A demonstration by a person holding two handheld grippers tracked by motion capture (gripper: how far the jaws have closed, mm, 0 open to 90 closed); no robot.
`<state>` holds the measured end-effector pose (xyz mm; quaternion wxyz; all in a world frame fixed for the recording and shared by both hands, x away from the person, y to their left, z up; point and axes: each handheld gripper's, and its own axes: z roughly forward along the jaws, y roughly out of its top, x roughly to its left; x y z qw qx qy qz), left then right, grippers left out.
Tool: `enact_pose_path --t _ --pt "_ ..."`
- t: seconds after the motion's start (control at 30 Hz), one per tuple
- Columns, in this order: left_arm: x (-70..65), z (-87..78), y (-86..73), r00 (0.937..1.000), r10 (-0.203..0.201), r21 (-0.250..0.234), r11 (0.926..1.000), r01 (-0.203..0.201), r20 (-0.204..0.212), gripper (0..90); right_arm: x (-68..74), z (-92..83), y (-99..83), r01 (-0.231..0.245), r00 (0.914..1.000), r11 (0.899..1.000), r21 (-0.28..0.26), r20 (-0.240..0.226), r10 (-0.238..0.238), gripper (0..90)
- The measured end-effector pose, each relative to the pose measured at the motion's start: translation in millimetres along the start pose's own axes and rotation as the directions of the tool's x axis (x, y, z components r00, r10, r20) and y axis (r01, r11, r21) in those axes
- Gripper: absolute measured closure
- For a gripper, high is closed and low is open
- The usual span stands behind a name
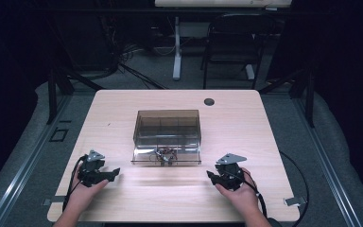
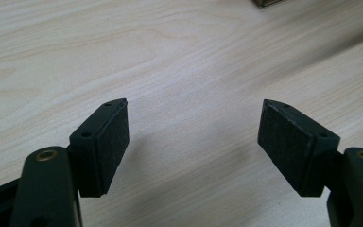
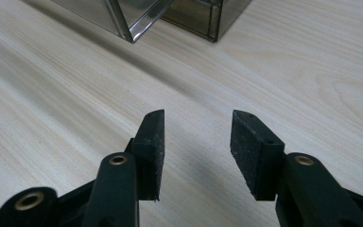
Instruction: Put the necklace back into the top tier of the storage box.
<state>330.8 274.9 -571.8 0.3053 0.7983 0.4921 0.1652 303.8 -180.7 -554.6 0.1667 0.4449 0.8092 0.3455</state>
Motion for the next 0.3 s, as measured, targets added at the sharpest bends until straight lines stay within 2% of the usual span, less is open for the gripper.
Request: enact_pose_path --t 0.3 --pt "0.4 -0.2 -0.1 1.0 -0.007 0.008 0.9999 0.007 0.003 25.9 -1.9 0.9 0.0 -0.003 1.0 1.0 0.003 0.006 0.003 56.2"
